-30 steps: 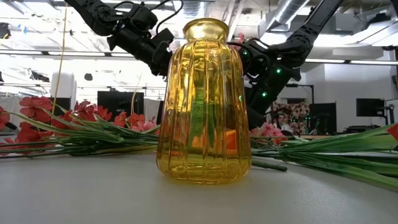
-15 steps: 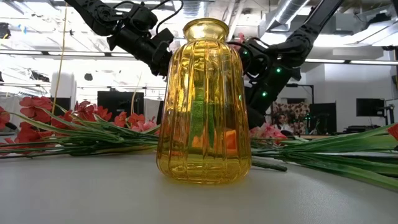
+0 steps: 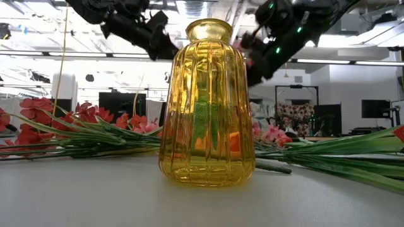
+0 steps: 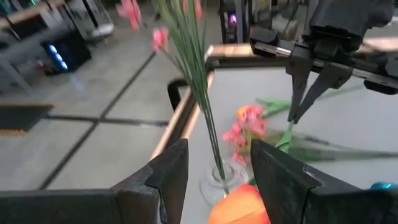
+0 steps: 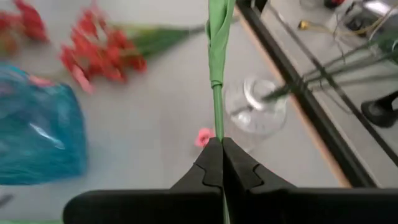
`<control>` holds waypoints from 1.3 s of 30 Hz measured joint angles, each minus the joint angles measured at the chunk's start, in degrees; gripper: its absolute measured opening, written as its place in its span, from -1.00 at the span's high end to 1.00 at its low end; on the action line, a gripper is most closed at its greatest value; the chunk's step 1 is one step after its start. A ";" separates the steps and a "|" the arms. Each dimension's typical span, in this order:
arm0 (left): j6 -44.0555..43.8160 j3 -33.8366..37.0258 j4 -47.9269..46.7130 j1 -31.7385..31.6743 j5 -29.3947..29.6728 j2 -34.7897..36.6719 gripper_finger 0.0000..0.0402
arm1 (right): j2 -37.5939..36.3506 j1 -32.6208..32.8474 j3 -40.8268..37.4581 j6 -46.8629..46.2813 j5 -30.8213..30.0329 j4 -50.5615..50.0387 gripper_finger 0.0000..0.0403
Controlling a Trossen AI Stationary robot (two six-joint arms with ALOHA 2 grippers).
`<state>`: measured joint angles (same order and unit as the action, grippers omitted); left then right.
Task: Sort flowers into vase by color
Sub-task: Put the top left orange flower into the yellow vase
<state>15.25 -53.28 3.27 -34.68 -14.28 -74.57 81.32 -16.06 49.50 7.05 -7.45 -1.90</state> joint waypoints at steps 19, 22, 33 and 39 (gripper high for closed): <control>-5.05 0.00 -4.01 3.64 -7.86 16.84 0.19 | -16.61 3.72 0.00 -0.59 0.07 19.46 0.90; -5.15 0.00 -0.92 7.08 -7.96 15.39 0.19 | -14.87 3.77 0.00 -0.58 1.29 24.78 0.89; -7.64 0.00 18.76 15.76 -3.80 7.74 0.19 | -4.77 5.81 0.00 -0.37 6.95 44.54 0.89; -7.79 -0.02 21.51 17.92 -3.03 5.23 0.19 | 0.24 7.27 0.00 -0.37 7.85 53.39 0.89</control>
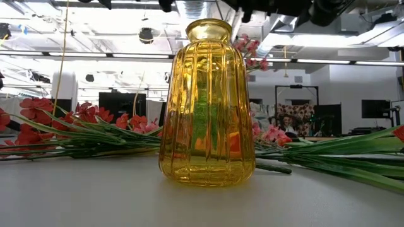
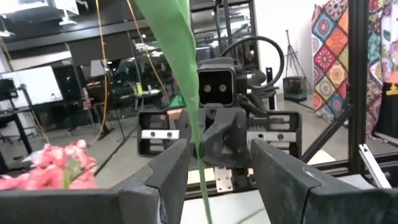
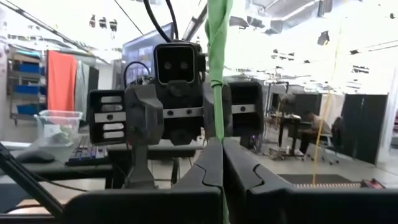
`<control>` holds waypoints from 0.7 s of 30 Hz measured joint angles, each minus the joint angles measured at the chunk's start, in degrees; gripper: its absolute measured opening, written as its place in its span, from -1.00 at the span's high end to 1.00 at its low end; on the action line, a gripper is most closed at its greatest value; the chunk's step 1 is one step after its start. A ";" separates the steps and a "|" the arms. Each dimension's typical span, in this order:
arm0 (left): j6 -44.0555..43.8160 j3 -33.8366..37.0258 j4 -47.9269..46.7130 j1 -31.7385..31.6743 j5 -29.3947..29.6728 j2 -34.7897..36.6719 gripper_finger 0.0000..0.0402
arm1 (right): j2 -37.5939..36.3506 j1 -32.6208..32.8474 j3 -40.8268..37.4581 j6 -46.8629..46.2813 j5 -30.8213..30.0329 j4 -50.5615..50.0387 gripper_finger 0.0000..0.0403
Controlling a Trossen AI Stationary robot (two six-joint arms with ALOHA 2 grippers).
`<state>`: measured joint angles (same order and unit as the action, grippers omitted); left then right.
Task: Sort flowers into vase by color
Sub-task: Put the top left orange flower into the yellow vase
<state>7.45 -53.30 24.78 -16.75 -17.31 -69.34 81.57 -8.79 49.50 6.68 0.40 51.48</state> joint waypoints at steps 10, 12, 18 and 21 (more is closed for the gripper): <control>-0.41 0.02 3.06 2.61 2.71 -2.08 0.19 | 5.10 2.34 0.00 0.89 0.06 6.42 0.89; -0.43 0.02 3.05 2.83 2.81 -2.08 0.19 | 5.15 2.94 0.00 2.20 0.07 6.35 0.89; -0.41 0.02 3.02 3.68 2.75 -2.08 0.19 | 5.13 3.99 0.00 2.84 0.09 7.07 0.89; -0.10 0.02 3.20 4.15 2.76 -2.08 0.20 | 5.13 3.84 0.00 2.84 0.07 7.15 0.89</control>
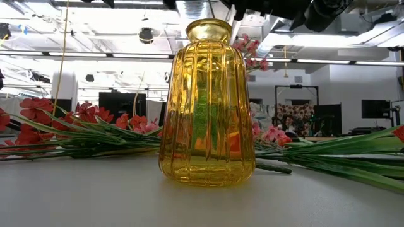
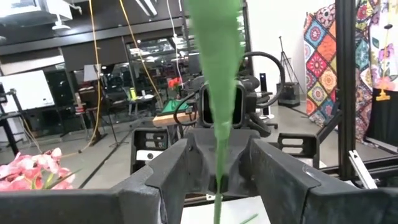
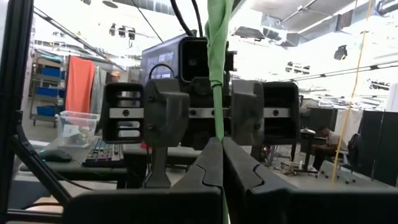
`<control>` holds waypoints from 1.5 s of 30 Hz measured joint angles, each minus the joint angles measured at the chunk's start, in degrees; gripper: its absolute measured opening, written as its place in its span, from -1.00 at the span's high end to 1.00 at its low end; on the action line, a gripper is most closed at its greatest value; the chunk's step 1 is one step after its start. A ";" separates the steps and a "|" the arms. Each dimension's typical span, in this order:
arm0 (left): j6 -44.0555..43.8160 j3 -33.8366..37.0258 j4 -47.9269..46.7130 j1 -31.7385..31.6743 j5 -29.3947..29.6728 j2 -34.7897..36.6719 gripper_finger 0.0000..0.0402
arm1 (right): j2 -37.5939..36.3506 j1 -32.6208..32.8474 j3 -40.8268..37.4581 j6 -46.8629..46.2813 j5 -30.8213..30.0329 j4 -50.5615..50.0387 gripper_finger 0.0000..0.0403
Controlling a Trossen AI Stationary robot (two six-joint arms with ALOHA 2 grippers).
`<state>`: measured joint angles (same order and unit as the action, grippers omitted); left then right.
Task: Sort flowers into vase by color
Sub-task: Put the top left orange flower into the yellow vase
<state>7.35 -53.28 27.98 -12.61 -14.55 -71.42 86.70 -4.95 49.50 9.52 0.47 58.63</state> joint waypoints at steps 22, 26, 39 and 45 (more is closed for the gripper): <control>1.62 0.00 -0.33 0.79 0.75 0.02 0.99 | -0.04 -0.02 0.04 -0.02 -0.11 -1.14 0.80; 0.03 0.00 -0.40 0.82 0.26 0.02 0.99 | -0.07 -0.04 0.04 0.80 0.71 -1.49 0.76; -9.02 0.00 -6.81 5.08 -0.30 0.31 0.99 | -9.05 0.15 0.04 1.03 1.16 -22.95 0.20; -15.68 0.00 -9.44 10.11 -6.06 0.16 0.99 | -16.13 -0.11 0.05 1.03 -0.14 -38.54 -0.01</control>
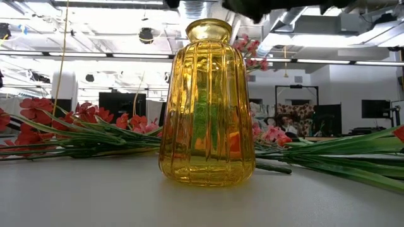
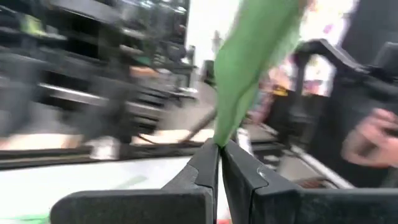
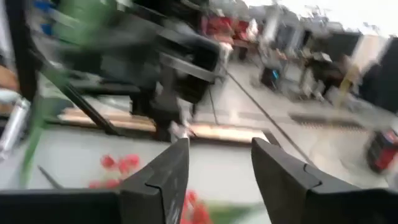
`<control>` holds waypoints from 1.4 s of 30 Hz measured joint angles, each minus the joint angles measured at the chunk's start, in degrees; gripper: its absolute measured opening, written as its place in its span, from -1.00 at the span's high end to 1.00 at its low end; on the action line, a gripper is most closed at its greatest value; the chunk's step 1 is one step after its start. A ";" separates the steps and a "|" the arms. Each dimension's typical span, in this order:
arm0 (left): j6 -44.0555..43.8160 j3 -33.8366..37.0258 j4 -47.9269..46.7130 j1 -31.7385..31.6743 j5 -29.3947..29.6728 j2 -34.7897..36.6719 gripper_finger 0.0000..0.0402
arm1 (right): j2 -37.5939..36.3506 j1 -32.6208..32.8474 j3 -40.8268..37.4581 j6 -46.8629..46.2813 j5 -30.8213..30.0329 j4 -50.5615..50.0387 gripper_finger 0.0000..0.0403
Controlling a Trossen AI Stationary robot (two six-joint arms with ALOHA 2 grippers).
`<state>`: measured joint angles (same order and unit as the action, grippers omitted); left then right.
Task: Sort flowers into vase by color
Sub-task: Put the top left orange flower into the yellow vase
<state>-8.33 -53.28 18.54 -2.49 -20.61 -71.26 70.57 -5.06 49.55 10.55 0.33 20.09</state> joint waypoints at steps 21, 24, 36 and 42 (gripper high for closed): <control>-2.73 -0.02 -9.32 20.61 21.09 -0.07 0.99 | -1.88 -0.29 -0.01 -0.07 0.61 -13.26 -0.03; -4.28 -0.02 -10.12 22.18 22.44 -0.08 0.99 | -1.84 -0.22 -0.01 -0.07 0.63 -13.81 -0.03; -6.44 -0.02 -11.06 25.64 28.33 -1.15 0.99 | -1.84 -0.22 -0.01 -0.07 0.64 -14.13 -0.03; -7.89 -0.02 -10.80 25.76 28.16 -5.73 0.99 | -1.84 -0.22 -0.01 -0.08 0.71 -14.33 -0.03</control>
<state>-16.22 -53.30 7.74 23.27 7.55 -76.99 68.73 -5.28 49.54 10.46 1.04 5.76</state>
